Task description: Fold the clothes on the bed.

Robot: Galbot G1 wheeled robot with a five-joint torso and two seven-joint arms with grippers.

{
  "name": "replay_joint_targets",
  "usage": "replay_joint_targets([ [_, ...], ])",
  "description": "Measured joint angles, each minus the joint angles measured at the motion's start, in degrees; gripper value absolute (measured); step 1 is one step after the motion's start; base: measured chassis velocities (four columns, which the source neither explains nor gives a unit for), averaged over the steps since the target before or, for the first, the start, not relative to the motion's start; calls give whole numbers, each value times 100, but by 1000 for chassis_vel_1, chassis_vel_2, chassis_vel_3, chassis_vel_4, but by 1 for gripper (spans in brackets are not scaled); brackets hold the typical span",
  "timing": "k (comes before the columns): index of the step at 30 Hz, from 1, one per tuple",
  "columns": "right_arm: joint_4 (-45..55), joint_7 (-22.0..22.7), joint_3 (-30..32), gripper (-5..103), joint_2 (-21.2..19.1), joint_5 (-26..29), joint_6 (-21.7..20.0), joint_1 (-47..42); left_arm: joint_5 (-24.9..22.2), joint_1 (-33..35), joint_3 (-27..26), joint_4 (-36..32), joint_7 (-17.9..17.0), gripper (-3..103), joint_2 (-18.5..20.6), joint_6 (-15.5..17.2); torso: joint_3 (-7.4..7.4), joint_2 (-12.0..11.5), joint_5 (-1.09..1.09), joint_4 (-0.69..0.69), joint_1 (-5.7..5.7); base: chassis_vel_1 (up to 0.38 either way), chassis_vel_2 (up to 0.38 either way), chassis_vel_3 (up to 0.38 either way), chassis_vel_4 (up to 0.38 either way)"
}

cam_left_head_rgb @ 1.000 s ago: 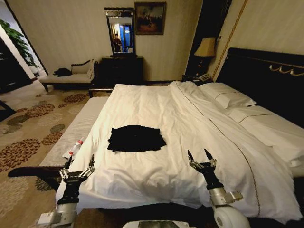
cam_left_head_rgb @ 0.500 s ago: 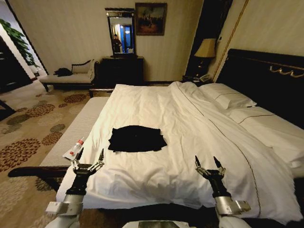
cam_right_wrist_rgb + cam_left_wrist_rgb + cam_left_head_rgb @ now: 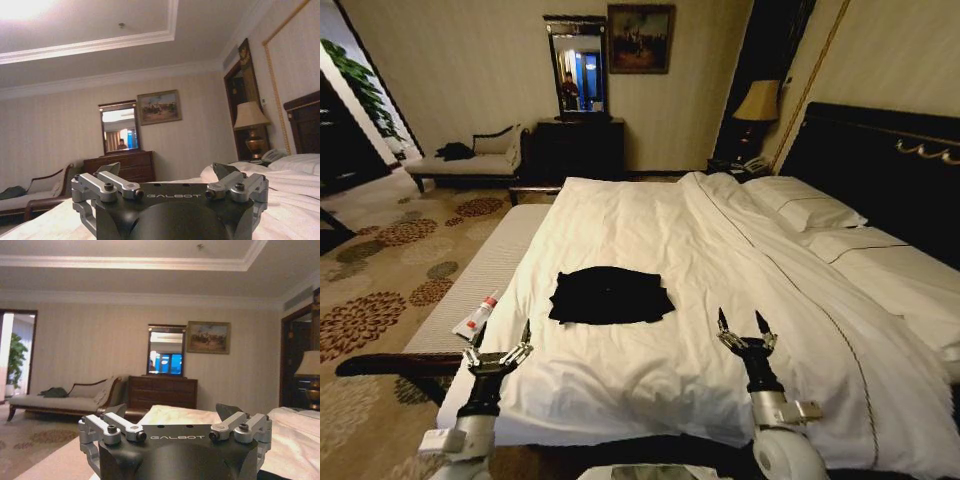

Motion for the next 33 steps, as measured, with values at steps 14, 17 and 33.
replay_joint_targets([
  [14, -164, 56, -323, 100, 49, -116, 139, 156, 104, -53, 208, -87, -54, 100, -477, 469, 0, 0, 0, 2, 1, -1, 33, -1, -29],
  [17, -202, 40, -364, 100, 110, -128, 182, 239, 172, -61, 240, -69, -53, 100, -515, 482, 0, 0, 1, 1, 0, 0, 0, 0, 0],
  [33, -631, 240, -784, 100, -439, 137, 183, 922, -610, -940, 29, 502, -584, 100, -65, 1884, 0, 0, -1, -1, 1, 0, 0, 0, 0],
])
